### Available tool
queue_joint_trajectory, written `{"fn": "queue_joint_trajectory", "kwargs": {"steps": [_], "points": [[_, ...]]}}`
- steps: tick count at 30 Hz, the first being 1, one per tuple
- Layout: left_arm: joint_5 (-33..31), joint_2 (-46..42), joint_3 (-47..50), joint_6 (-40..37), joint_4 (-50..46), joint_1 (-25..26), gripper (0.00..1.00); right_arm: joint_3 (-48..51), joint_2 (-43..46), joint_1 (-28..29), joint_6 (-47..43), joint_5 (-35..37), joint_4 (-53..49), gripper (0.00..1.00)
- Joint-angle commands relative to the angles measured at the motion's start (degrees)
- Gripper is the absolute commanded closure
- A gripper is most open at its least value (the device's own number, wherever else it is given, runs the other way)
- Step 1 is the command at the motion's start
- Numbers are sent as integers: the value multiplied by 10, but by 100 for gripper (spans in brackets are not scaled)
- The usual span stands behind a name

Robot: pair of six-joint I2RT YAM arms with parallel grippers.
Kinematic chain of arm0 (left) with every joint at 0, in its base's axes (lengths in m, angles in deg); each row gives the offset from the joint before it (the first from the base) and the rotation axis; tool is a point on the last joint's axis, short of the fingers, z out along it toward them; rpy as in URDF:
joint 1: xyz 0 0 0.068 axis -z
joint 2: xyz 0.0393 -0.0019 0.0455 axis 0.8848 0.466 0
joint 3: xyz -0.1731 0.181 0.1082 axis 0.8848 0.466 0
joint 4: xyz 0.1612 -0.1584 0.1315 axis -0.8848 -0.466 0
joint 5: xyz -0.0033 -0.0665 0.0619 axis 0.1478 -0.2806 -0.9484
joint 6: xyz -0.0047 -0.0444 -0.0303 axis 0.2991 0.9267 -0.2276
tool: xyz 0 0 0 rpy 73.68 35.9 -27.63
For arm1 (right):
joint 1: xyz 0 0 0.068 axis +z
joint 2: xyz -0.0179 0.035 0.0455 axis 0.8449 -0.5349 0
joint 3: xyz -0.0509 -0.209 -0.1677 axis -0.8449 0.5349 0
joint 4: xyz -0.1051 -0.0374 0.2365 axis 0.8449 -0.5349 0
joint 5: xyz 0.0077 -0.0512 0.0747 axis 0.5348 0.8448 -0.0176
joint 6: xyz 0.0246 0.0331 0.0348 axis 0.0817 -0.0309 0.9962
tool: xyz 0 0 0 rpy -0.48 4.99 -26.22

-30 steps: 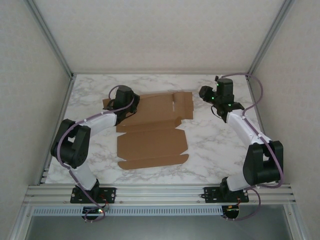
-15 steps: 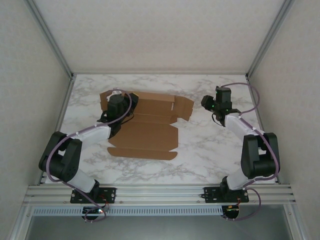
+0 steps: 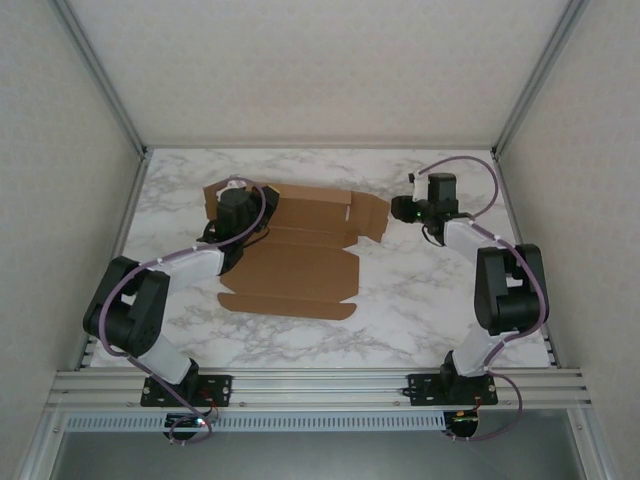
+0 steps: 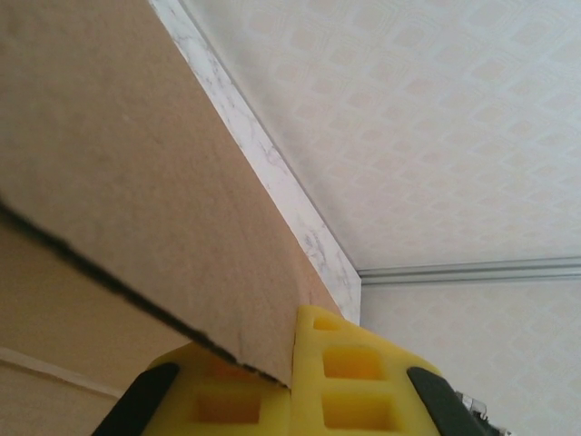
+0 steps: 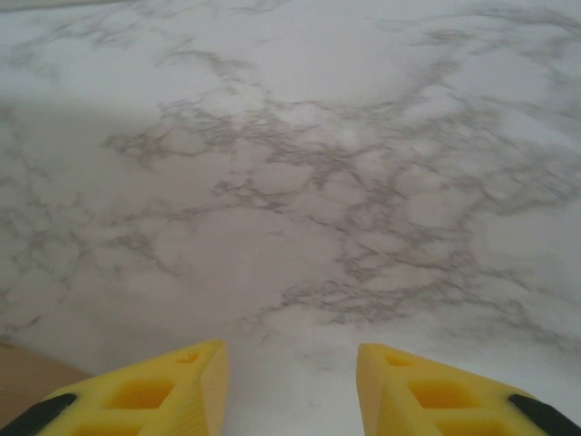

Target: Fold the paper box

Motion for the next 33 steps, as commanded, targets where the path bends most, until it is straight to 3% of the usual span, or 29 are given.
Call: {"fn": "queue_joint_trajectory", "kwargs": {"steps": [1,11,16,27,33], "points": [[21,10,-14,-9,-9,-4,100,-29,-23,-3,-89,-84,-42,59],[43,19,-11,-5,9,-12,100,15,34,18,-135,-197,-39,65],[48,19,-11,1,14,-16,100,28,49,54,-124,-202,-44,63],[55,26,-5,13,21,-17,100,14,43,121,-131,-157,-72,56],[55,23,-4,12,19,-18,100,24,41,135,-150,-28,-47,49]]}}
